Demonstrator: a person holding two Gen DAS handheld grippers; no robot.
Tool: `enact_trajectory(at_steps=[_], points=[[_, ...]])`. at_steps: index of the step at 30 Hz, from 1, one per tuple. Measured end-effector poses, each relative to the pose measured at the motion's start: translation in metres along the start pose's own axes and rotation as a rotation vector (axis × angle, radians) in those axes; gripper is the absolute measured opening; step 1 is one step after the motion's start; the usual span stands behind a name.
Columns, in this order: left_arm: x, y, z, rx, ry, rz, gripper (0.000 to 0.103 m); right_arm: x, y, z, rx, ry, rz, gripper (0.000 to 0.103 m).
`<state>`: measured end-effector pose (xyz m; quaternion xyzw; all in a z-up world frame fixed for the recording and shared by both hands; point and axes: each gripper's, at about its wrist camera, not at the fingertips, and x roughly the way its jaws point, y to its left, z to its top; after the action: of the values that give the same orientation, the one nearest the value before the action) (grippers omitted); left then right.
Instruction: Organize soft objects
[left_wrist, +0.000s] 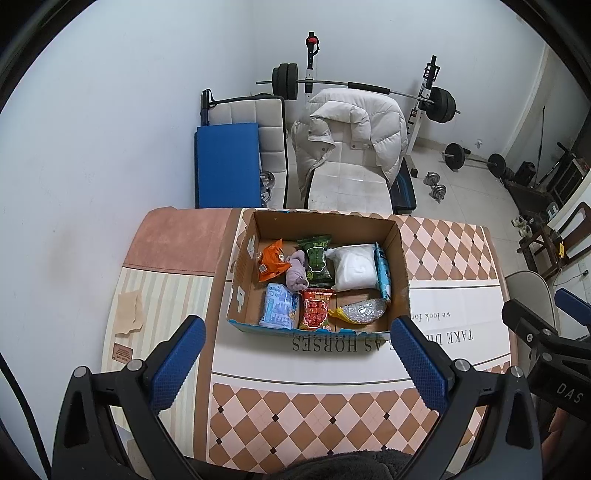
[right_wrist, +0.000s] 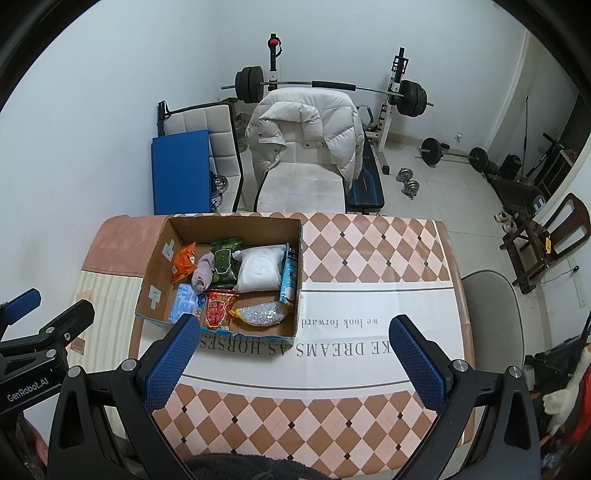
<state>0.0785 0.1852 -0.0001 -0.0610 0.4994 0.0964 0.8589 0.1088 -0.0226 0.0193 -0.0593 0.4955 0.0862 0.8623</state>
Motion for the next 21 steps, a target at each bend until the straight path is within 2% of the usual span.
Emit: enact_trajectory(at_steps=[21], points=[[-0.0023,-0.0003,0.0024,0.02,-0.004,0.0,0.103,-0.0031,-0.0051,-0.0023,0.003,0.002,-0.001,0.103]])
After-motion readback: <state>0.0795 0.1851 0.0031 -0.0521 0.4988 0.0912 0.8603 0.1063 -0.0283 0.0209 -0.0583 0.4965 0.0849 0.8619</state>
